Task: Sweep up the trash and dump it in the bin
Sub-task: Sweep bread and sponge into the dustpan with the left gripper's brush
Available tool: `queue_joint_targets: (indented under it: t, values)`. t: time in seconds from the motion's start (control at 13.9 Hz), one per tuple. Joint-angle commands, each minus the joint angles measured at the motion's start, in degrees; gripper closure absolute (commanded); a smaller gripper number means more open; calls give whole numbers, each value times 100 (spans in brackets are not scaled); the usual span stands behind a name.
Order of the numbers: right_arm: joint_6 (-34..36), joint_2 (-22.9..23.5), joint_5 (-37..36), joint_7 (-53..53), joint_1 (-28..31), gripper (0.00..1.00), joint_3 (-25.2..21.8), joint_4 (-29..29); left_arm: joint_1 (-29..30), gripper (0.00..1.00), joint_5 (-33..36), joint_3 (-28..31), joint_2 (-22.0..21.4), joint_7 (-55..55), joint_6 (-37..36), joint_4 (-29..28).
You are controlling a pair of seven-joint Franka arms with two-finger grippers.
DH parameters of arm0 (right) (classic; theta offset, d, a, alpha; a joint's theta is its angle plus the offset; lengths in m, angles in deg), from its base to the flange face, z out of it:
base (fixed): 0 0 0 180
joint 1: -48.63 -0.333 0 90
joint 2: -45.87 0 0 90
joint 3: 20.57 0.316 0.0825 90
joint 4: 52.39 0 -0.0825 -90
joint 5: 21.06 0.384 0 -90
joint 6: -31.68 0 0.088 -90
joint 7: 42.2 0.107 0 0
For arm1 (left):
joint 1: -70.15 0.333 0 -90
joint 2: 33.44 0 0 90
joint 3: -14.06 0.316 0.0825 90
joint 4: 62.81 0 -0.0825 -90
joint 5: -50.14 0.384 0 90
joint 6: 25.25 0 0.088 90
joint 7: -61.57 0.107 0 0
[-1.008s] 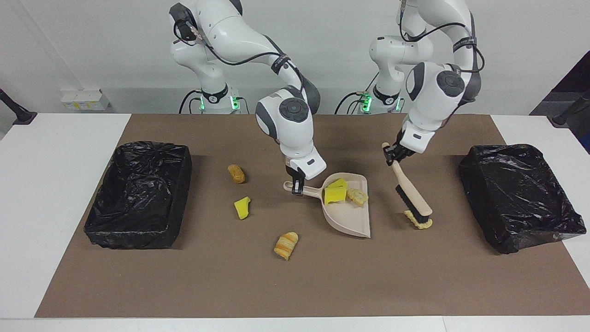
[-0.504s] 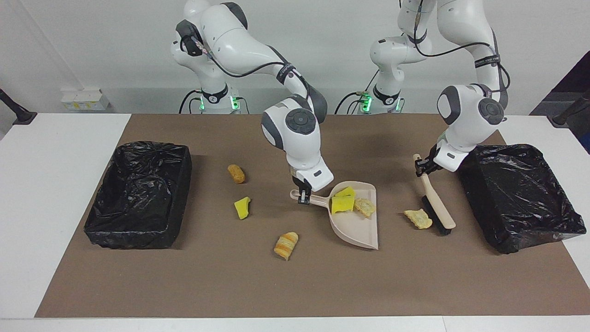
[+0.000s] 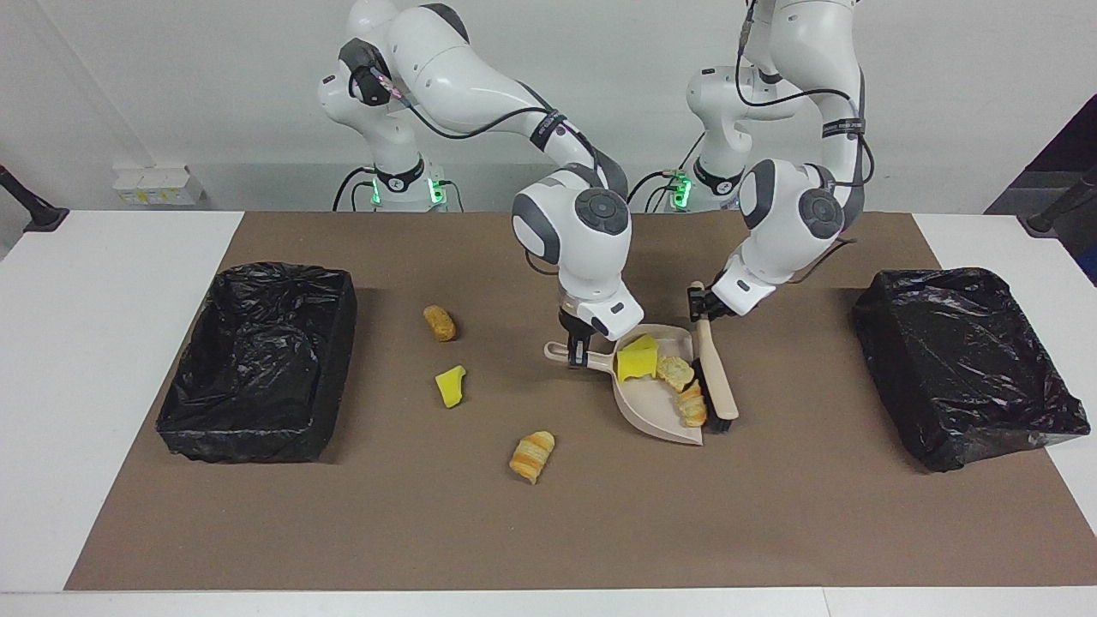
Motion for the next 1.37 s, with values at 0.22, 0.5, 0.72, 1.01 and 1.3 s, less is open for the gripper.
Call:
queue_joint_targets:
  t: [0.22, 0.5, 0.72, 1.01, 1.3]
  values:
    - [4, 59, -59, -144, 165, 100, 87, 83, -385, 100, 13, 143, 2, -537, 75, 200]
    - [-689, -63, 353, -653, 437, 100, 105, -197, 238, 100, 725, 161, -104, -572, -372, 524]
    - [-955, -327, 486, -873, 648, 100, 123, -497, 529, 100, 989, 161, -235, -563, -943, 885]
    - [-606, -950, 1066, -2005, 1297, 100, 114, -830, 443, 100, 999, 109, -647, -914, -1586, 694]
    - [537, -1566, 1207, -3157, 2307, 100, 114, -849, -320, 100, 972, 82, -1192, -1651, -1385, -141]
